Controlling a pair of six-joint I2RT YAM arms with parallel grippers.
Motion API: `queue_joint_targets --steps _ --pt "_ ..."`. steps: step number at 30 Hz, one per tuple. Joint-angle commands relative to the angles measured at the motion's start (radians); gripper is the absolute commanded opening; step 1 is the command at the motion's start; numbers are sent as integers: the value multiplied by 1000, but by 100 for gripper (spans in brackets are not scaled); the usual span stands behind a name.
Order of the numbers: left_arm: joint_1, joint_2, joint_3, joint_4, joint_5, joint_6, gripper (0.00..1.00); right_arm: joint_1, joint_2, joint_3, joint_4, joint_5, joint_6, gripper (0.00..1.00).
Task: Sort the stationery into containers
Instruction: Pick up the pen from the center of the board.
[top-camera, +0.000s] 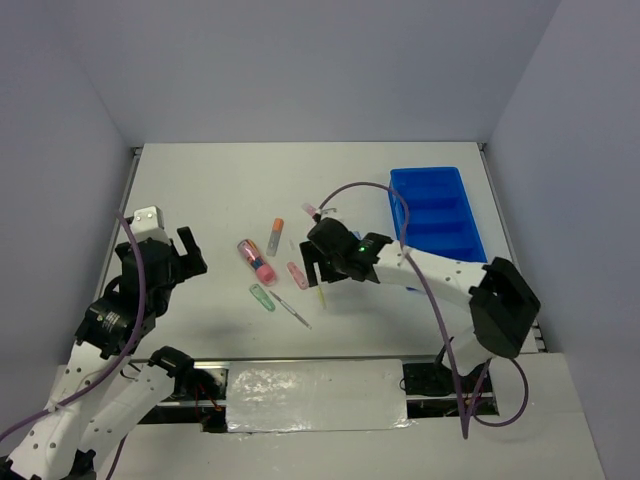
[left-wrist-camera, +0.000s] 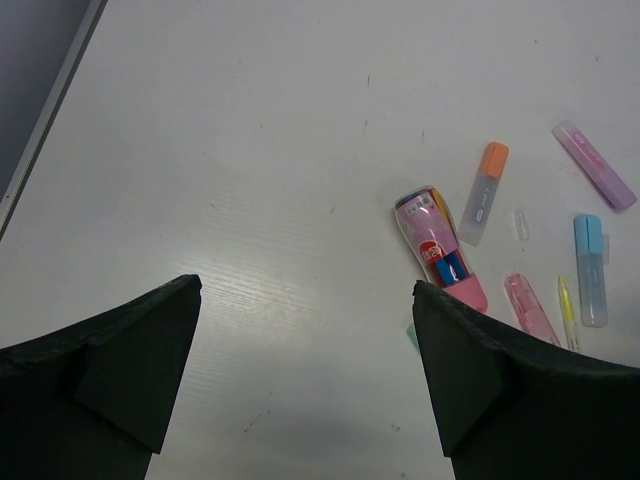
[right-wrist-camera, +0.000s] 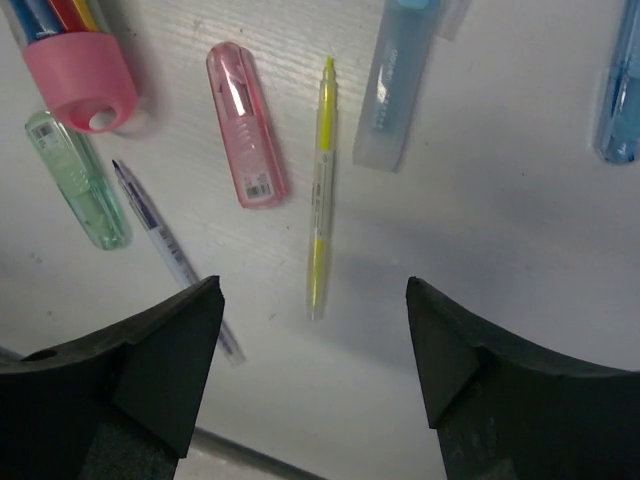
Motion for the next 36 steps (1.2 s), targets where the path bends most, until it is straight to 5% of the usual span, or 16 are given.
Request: queue_joint_targets --steps 1,8,36 --pt "-7 2 8 47 13 22 99 31 63 100 20 91 33 80" --pt "-7 1 11 46 16 20 99 80 191 124 32 86 44 52" --pt "-8 -4 8 54 34 26 99 36 390 165 8 51 -33 33"
